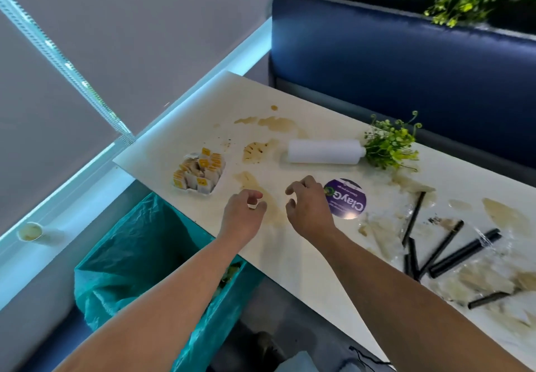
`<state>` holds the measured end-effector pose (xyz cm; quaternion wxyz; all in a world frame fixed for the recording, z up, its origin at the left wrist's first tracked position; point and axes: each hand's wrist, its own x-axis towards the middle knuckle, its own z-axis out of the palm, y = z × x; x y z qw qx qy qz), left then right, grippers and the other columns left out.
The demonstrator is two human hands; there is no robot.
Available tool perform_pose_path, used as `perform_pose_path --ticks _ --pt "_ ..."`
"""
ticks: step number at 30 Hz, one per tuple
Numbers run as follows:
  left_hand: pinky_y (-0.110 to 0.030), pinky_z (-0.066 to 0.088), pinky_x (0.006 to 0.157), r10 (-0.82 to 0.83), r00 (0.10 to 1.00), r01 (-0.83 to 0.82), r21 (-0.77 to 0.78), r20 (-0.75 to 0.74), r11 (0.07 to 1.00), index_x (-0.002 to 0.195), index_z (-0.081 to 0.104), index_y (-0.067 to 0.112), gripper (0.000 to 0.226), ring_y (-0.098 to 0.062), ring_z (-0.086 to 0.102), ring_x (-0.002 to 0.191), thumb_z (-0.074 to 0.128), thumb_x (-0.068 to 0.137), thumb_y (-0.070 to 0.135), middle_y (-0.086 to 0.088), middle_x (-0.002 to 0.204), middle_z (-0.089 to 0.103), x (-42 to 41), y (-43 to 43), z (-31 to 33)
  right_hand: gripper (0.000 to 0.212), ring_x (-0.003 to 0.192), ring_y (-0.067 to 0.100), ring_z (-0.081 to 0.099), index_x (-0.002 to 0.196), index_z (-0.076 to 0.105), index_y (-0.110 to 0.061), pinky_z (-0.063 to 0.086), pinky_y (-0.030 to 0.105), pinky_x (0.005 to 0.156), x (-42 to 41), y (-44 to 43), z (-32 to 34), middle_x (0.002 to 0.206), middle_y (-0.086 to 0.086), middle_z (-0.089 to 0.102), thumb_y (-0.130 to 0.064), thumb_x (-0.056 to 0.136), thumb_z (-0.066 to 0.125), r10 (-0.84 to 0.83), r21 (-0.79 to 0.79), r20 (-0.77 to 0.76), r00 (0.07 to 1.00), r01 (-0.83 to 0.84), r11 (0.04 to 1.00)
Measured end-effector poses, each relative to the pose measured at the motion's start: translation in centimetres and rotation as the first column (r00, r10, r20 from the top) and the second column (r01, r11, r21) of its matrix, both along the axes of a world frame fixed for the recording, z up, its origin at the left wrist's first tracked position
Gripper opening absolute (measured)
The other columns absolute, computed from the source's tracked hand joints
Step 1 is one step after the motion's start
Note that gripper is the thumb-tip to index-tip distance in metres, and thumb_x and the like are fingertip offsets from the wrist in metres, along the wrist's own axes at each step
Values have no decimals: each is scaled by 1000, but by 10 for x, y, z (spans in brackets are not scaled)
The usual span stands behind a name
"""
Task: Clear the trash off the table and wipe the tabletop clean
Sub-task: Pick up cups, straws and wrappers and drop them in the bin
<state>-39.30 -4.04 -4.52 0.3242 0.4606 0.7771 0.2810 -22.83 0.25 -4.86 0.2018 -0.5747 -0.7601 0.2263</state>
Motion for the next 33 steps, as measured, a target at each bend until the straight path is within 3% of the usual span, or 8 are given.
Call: perform_pose_path --ticks 7,15,21,24,29,33 --pt "-19 42 68 -101 995 101 -7 22 995 116 66 28 20 -3 59 87 66 96 30 7 111 61 86 9 -2 29 111 27 50 117 68 -11 50 40 91 92 -9 -1 120 8 54 -9 88 64 -115 -49 3 993 115 992" --pt "-25 44 77 -222 975 222 -41 20 974 114 65 27 23 -10 63 90 70 92 29 5 111 63 179 11 -11 28 107 28 50 116 67 -12 48 39 88 192 -26 -12 117 7 53 -9 89 61 -247 -53 10 969 247 968" --pt "-21 42 74 -287 958 287 -49 10 957 116 67 24 28 -12 61 92 75 89 27 7 104 62 236 8 -21 27 110 31 50 114 69 -9 47 41 91 252 -37 -24 115 9 55 -5 89 59 -307 -80 -11 952 305 949" --pt "-27 47 83 -305 952 304 -70 -1 950 120 68 23 34 -15 61 95 77 87 28 2 106 63 257 9 -27 23 108 34 50 109 70 -7 46 41 91 273 -39 -29 111 11 57 -5 88 61 -328 -81 -29 944 325 942" --pt "-22 38 83 -342 934 328 -133 -99 935 128 63 23 45 -11 54 97 77 87 35 -4 118 57 284 13 -42 26 120 31 45 117 66 -8 46 43 97 304 -39 -42 124 11 55 -8 92 60 -326 -142 -10 945 321 936" --pt "-24 41 86 -367 917 340 -179 -154 923 135 58 25 51 -13 54 95 76 89 38 -7 126 50 296 17 -53 29 122 31 44 119 66 -9 43 39 101 317 -32 -49 126 10 55 -8 91 60 -328 -152 -3 945 324 934"
